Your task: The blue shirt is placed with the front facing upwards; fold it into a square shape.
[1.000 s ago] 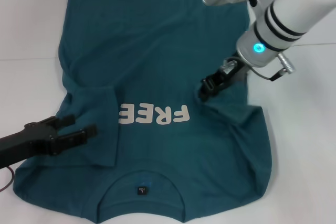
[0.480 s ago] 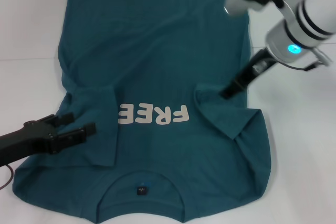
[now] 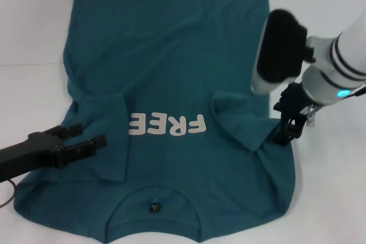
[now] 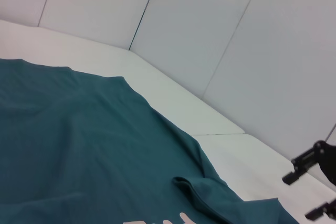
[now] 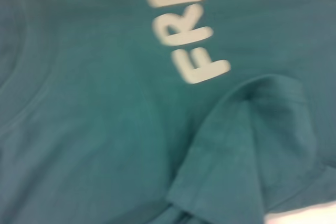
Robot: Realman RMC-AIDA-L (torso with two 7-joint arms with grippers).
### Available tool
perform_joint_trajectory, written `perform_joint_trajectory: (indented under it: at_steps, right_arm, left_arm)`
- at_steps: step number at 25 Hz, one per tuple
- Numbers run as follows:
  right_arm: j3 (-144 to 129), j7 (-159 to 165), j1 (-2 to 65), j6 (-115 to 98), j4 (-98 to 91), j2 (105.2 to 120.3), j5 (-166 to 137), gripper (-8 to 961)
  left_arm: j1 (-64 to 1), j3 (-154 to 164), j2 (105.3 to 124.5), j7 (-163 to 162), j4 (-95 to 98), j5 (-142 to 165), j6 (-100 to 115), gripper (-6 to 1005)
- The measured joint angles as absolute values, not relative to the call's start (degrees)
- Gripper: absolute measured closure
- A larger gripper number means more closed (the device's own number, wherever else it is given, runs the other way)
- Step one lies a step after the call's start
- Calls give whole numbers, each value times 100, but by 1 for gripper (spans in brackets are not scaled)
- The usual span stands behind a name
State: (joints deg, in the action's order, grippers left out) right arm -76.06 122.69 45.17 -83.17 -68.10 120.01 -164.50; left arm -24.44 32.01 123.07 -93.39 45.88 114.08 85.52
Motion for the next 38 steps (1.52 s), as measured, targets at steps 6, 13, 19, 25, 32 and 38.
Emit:
perform_joint_trajectory:
  at_steps: [6,13,19,25,32,38]
  right_arm:
    - [-8195,12298,4320,-8133,-6986,11999,-16550,220]
    - [-8936,12579,4137,-7352,-6888,12015,-16786,221]
    - [-9423,12657,4014,-7010,-6876,11987,-16794,222]
    - [-9615,12677,3995,-6810,-6736,11968,-16804,223]
    - [-9647,12653,3998,-6586,-6535,11921,-16813,224]
    - [-9672,12701,4040,-6308,-6289,11909,-16820,263]
  left_arm:
    - [-2411,3188,12315,-9345,4579,11408,8551,111]
    - [-2408,3194,12317,-9343,4579,11408,8551,112]
    - [-2408,3184,12320,-9342,4579,11408,8562,112]
    - [-2408,3194,12320,-9342,4579,11408,8562,112]
    - [-2408,3189,12322,-9343,4579,11408,8559,111]
    - [-2415,3204,12322,-9343,4579,11408,8559,112]
